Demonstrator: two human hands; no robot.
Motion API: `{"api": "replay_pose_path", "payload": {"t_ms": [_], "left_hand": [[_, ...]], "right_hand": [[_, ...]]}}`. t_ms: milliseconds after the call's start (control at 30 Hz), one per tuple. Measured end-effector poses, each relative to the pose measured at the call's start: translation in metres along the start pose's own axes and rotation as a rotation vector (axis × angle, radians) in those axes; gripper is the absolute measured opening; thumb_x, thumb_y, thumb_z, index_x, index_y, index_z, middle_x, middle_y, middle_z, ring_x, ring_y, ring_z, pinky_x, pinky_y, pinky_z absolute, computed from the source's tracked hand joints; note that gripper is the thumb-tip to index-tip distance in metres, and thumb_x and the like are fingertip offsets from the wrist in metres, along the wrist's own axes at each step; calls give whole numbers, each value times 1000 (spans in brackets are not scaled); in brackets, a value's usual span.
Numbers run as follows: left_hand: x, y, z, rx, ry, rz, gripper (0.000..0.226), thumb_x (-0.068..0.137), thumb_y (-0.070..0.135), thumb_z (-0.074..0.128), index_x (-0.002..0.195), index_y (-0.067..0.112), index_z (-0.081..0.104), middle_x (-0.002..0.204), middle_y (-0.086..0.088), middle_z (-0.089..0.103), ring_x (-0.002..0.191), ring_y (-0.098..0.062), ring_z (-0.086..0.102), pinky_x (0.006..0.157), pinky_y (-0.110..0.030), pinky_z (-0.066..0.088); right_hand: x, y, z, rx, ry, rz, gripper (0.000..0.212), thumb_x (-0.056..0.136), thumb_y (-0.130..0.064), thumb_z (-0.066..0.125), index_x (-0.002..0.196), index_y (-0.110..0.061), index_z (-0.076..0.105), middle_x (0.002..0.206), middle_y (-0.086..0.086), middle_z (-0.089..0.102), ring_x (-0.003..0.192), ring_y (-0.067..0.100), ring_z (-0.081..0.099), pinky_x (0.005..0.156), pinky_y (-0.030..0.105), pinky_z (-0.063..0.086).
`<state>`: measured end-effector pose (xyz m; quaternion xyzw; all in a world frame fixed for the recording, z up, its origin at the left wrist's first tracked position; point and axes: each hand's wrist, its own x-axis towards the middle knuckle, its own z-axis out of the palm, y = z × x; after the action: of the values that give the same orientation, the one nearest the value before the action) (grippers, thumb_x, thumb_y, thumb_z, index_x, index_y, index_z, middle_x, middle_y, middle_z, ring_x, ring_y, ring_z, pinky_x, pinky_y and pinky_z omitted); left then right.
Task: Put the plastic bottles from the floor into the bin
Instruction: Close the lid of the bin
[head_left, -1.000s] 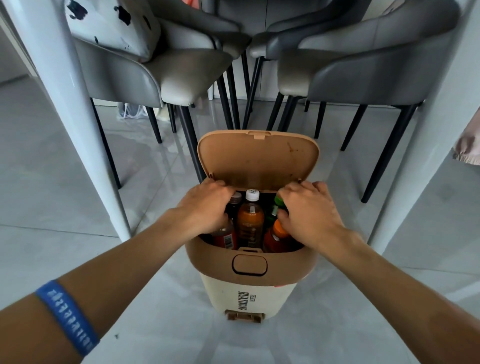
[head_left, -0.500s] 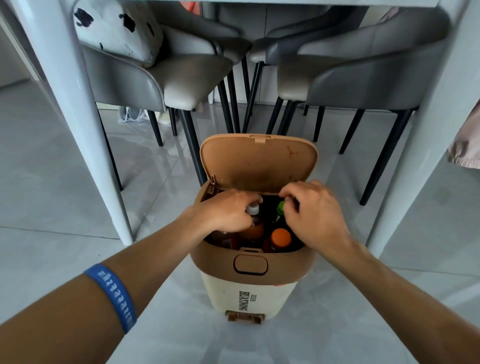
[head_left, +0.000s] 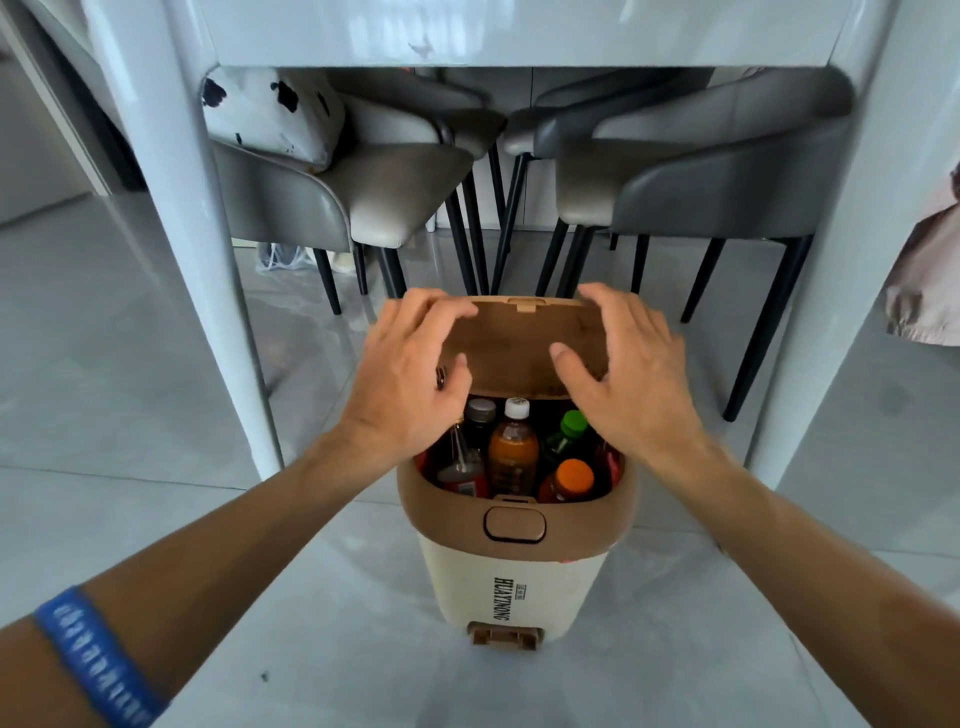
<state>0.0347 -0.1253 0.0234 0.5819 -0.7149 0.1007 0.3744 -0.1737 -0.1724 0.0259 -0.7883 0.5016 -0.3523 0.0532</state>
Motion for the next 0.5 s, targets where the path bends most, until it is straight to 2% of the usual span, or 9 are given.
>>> {"api": "replay_pose_path", "payload": {"t_ms": [133, 200, 333, 500], "left_hand": [[-17, 8, 0, 70, -46, 63, 50, 85, 30, 58, 132, 14, 50, 132, -10, 52, 120, -29, 47, 102, -45, 37], [-32, 11, 3, 77, -84, 136, 45, 87, 30, 56, 128, 13, 55, 126, -8, 59, 116, -27, 51, 100, -45, 38], [-60, 10, 12, 121, -192, 273, 31, 88, 29, 58, 114, 13, 64, 109, -4, 65, 97, -23, 56, 90, -38, 39], [-77, 1, 19, 20, -347, 302, 27, 90, 26, 59, 109, 9, 67, 105, -5, 64, 88, -20, 52, 83, -31, 44]], "right_hand": [[-30, 1, -6, -79, -10, -73, 40, 91, -43, 53, 127, -27, 46, 124, -2, 58, 114, 20, 51, 95, 37, 32], [-51, 4, -5, -118, 7, -123, 34, 90, -42, 52, 118, -24, 53, 117, -4, 62, 107, 19, 54, 92, 33, 30], [-79, 15, 4, -176, -32, -220, 27, 88, -40, 53, 103, -20, 61, 108, -3, 65, 96, 20, 60, 89, 36, 37], [-96, 24, 15, -245, -113, -350, 24, 89, -39, 54, 98, -19, 65, 100, -2, 65, 86, 22, 62, 86, 38, 41]]}}
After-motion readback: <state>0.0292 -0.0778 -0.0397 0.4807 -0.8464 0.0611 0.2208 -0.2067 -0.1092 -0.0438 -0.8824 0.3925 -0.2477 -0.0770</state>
